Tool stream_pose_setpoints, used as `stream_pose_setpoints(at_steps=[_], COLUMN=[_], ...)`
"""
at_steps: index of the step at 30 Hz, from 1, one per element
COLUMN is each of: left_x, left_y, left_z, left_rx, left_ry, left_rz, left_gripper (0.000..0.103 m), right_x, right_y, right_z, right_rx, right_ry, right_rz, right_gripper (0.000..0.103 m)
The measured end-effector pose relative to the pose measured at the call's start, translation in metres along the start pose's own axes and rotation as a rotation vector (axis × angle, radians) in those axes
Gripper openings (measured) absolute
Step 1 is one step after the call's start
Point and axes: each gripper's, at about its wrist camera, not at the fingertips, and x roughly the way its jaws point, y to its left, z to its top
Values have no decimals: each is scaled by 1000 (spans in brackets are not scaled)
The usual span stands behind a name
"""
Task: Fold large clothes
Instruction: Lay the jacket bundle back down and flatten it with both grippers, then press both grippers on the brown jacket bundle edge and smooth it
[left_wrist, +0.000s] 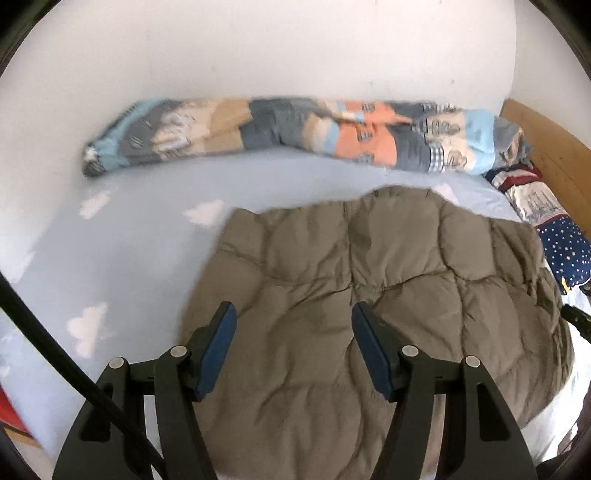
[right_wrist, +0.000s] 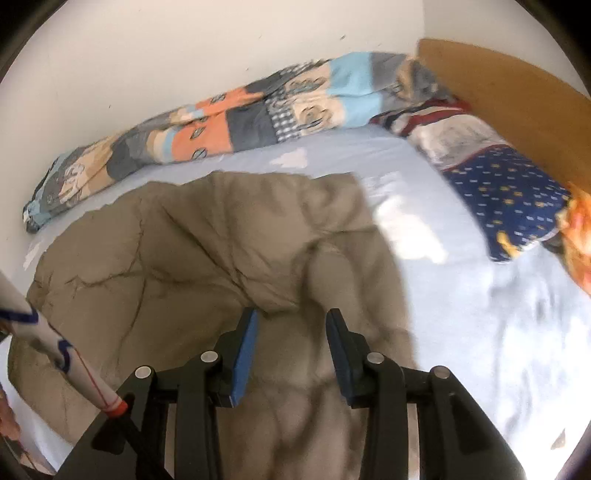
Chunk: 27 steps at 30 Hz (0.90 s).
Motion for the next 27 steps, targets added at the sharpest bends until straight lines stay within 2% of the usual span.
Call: stream_pose_setpoints(at_steps=[3, 5, 10, 12, 14, 16, 19, 21, 24, 27], left_x=[-25, -25, 18, 32, 42, 41, 26, 5, -13, -19], left_y=[12, 19, 31, 33, 33, 33, 27, 15, -6, -35], left_z=[-19, -30, -56, -59, -60, -59, -57, -57, -57, -67], left_rx=[-20, -41, -99, -112, -107, -106, -93, -58, -26, 12], left_ry=[-4, 23, 182, 213, 231, 220, 160, 81, 10, -2], left_rz=[7, 21, 38, 45, 50, 60, 75, 80, 58, 17], left_gripper=[65, 65, 65, 65, 65, 66, 65, 65, 65, 65], right_x=[-25, -32, -22, -9, 5, 14, 9, -9, -35, -43], right_y=[-25, -38, -46, -50, -58, -63, -61, -53, -29, -3], right_z=[-15, -35, -57, -58, -60, -59, -59, -56, -51, -55], right_rx=[51, 81, 80, 80, 119, 159, 182, 158, 66, -9], right_ry=[6, 38, 105, 146, 198, 230, 212, 130, -1, -38], right_rz=[-4, -19, -71, -99, -78, -64, -81, -109, -101, -45], right_gripper=[41, 41, 41, 41, 43, 45, 46, 46, 46, 46])
